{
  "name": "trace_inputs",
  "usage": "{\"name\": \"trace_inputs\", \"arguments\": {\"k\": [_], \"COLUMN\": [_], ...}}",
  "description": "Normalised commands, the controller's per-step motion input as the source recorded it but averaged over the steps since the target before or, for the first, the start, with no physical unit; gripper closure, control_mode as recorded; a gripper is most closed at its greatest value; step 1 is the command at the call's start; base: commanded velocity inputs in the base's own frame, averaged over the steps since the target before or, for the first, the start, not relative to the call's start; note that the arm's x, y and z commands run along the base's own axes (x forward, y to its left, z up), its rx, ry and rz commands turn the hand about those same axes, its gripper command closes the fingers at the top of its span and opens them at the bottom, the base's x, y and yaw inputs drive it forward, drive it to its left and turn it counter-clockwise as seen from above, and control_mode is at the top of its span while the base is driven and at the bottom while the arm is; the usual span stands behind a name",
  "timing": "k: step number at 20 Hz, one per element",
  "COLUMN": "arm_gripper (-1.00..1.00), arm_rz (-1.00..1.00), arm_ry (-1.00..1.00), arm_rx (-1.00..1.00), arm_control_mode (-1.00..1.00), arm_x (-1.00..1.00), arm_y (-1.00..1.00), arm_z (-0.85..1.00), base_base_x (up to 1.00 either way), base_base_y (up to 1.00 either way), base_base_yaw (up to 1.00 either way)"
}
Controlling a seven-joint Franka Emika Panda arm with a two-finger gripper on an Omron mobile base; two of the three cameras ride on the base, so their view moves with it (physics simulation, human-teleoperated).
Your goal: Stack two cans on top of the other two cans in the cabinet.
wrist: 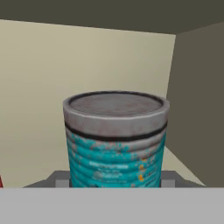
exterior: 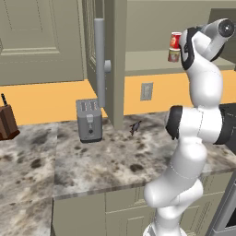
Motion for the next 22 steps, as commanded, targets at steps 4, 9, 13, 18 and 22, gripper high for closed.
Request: {"name": "trace_inputs", "arguments": {"k": [4,9,13,18,22], "arm_gripper": [1.0,1.0,1.0,1.0,1.0], "arm_rz": [0.0,0.01,0.03,0.02,0.0], "arm_ry": [0.0,0.0,-0.04,-0.04,-0.01], "arm_rx": [0.04,0.05,0.03,0.0,0.0], "arm_control_mode": [-1.0,-1.0,-1.0,-1.0,-1.0], "arm_x": [0.11,0.03,0.05,0.13,0.1], "arm_y": [-0.02,0.0,0.0,-0.01,-0.1], "arm_z": [-0.05,-0.05,-0.02,0.0,0.0], "base_base_x": [0.0,0.0,0.0,0.0,0.0], "base_base_y": [0.0,0.0,0.0,0.0,0.0], "base_base_yaw": [0.0,0.0,0.0,0.0,0.0]}}
